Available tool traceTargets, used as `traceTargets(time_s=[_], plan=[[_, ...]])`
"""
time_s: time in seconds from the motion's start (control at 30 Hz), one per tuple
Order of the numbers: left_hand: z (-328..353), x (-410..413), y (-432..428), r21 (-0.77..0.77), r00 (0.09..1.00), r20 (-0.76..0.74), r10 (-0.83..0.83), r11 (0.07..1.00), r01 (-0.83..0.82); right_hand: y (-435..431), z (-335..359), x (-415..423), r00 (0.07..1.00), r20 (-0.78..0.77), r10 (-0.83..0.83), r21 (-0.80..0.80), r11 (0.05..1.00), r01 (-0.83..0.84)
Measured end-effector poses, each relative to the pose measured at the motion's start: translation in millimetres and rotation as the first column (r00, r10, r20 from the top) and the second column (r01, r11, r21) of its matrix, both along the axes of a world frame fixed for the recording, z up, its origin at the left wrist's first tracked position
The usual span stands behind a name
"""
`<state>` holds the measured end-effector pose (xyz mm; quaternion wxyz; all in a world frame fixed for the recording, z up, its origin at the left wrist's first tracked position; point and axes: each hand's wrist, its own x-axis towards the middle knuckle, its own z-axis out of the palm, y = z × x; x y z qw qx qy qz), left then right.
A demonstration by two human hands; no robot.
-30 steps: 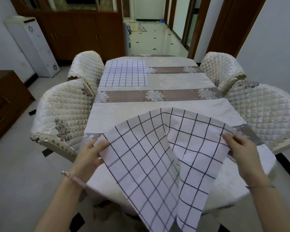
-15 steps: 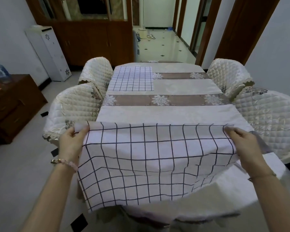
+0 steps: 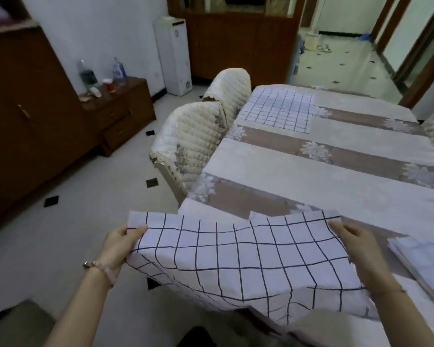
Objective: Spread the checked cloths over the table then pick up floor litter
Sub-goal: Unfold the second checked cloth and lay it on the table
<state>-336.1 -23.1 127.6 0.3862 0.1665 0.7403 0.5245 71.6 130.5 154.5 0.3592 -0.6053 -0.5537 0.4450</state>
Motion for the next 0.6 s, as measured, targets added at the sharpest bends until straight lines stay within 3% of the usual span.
traceTargets(time_s=[0.23, 0.33, 0.5, 0.6], plan=[[-3, -53, -93, -0.009, 0.961, -0.074, 0.265, 0.964, -0.266, -17, 5, -114, 0.946, 0.114, 0.303, 0.05, 0.949, -0.31], [6, -89, -121, 0.042, 0.925, -0.114, 0.363, 0.932, -0.36, -23, 10, -173, 0.905, 0.068, 0.419, 0.083, 0.902, -0.424], [9, -162, -162, 0.102, 0.878, -0.112, 0.466, 0.884, -0.456, -43, -3, -282, 0.871, -0.001, 0.492, 0.086, 0.867, -0.49], [-12, -202, -190, 0.069, 0.863, -0.097, 0.496, 0.868, -0.492, -66, -25, -341, 0.857, 0.048, 0.512, 0.027, 0.857, -0.514]])
